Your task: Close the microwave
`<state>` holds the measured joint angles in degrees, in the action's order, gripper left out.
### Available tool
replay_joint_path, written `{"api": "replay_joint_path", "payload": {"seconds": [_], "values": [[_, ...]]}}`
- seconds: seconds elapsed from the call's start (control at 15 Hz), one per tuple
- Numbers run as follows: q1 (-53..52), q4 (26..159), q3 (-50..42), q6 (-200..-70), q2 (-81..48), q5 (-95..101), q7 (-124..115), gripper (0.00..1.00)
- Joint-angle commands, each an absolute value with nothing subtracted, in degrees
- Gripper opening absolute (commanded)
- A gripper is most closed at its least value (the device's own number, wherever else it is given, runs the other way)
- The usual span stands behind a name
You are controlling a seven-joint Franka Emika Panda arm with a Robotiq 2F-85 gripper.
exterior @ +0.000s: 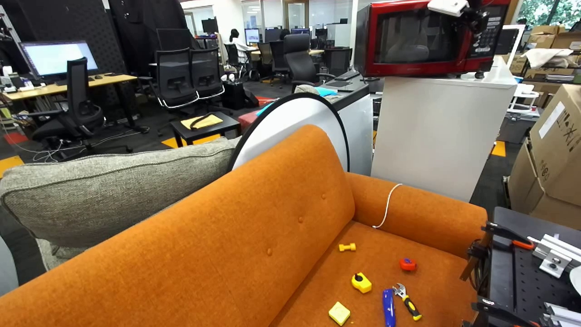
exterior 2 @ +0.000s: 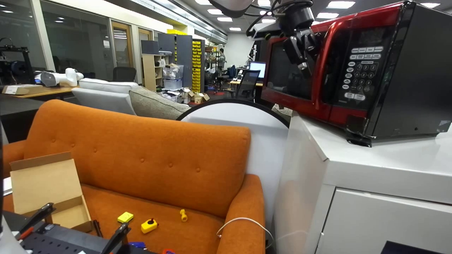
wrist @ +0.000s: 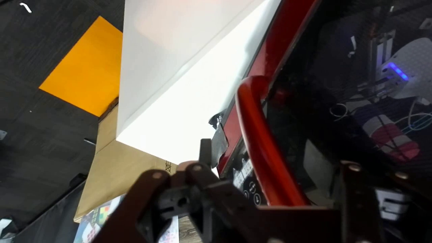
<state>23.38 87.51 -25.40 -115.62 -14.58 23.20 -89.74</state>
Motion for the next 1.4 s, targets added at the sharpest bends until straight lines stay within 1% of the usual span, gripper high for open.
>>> {"api": "replay_joint_path", "payload": {"seconds": [0.0,0.07,0.73,0.8,0.93,1.0,1.13,1.33], "values": [[20.27,99.17,-23.78,-119.91,-3.99,26.93,-87.77,0.99],[20.3,99.41,-23.75,-119.39,-3.91,26.63,-87.69,1.0],[19.98,99.45,-24.31,-118.22,-3.45,26.32,-86.73,1.0],[19.61,100.14,-23.92,-118.45,-2.76,26.92,-85.95,1.0],[17.79,105.26,-22.09,-118.73,3.25,28.73,-84.39,1.0],[19.14,96.84,-22.67,-115.04,-4.09,26.7,-86.41,1.0],[18.68,98.89,-21.84,-114.67,-0.93,26.95,-86.63,1.0],[19.34,98.22,-22.57,-115.08,-3.41,26.96,-86.64,1.0]]}}
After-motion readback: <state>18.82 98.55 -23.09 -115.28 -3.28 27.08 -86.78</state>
